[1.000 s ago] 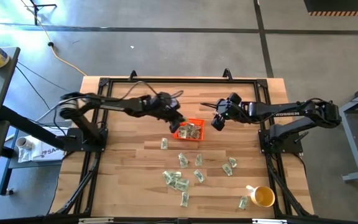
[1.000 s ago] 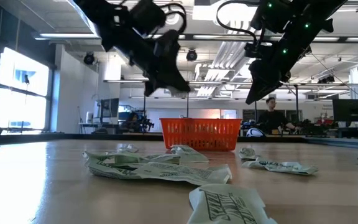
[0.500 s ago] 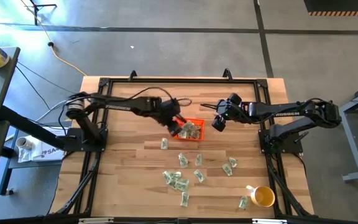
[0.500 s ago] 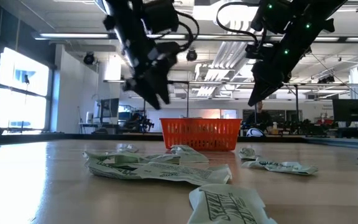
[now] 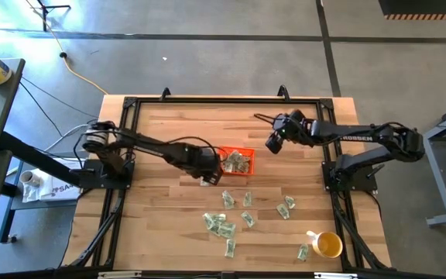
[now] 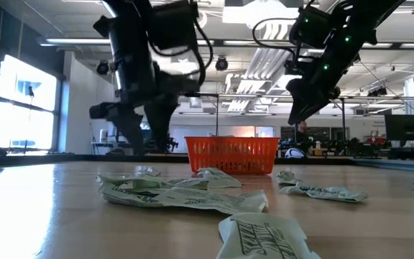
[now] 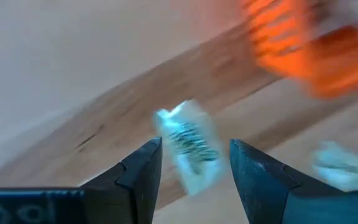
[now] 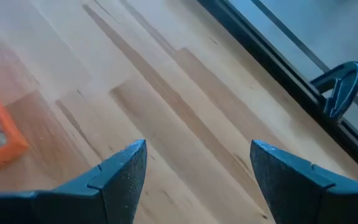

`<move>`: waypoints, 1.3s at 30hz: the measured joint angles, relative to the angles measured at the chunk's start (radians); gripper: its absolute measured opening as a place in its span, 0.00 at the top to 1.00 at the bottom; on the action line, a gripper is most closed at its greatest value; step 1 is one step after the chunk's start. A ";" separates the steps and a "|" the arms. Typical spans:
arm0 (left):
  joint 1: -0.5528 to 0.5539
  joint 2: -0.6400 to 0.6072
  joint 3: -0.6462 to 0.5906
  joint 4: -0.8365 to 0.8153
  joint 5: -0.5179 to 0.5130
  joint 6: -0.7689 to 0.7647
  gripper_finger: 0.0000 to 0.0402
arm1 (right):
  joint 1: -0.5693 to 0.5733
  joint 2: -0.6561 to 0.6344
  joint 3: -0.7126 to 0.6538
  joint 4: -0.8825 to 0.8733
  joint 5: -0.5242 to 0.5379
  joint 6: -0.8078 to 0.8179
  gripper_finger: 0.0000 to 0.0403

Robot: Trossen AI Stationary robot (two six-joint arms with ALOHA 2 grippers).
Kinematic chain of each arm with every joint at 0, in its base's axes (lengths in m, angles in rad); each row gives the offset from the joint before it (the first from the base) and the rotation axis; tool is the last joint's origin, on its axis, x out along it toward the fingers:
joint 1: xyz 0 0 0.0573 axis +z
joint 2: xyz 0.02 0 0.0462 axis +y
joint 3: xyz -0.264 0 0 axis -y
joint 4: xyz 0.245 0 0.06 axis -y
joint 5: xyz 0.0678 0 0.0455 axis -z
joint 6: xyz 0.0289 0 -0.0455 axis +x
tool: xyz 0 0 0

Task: Pick and place Stevia / Truvia into bins
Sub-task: Put the stevia packet into the orange bin

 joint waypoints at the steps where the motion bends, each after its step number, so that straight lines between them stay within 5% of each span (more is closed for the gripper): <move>1: -0.007 0.019 -0.002 0.000 -0.002 -0.011 0.45 | -0.007 0.000 0.000 0.000 -0.007 -0.008 0.31; 11: -0.022 0.119 0.005 0.006 -0.034 -0.040 0.48 | -0.020 0.000 0.000 -0.001 -0.032 -0.039 0.31; 23: 0.016 0.111 0.056 -0.140 -0.186 0.099 0.94 | -0.017 -0.005 0.000 -0.007 -0.018 -0.039 0.31; 27: 0.030 0.036 0.148 -0.211 -0.314 0.159 0.93 | -0.004 -0.041 0.000 -0.008 0.037 -0.035 0.31; 30: 0.057 -0.011 0.179 -0.135 -0.333 0.352 0.91 | -0.004 -0.080 0.000 -0.010 0.055 -0.034 0.31; 33: 0.087 -0.026 0.203 0.068 -0.269 0.593 0.92 | -0.005 -0.109 0.000 -0.017 0.034 -0.035 0.31; 35: 0.117 -0.023 0.206 0.176 -0.111 0.710 0.93 | -0.005 -0.117 0.001 -0.040 -0.017 -0.056 0.31; 37: 0.134 0.015 0.200 0.268 0.014 0.794 0.93 | -0.004 -0.117 0.001 -0.069 -0.117 -0.088 0.31; 39: 0.143 0.052 0.194 0.281 0.036 0.844 0.90 | 0.002 -0.112 0.001 -0.115 -0.246 -0.117 0.31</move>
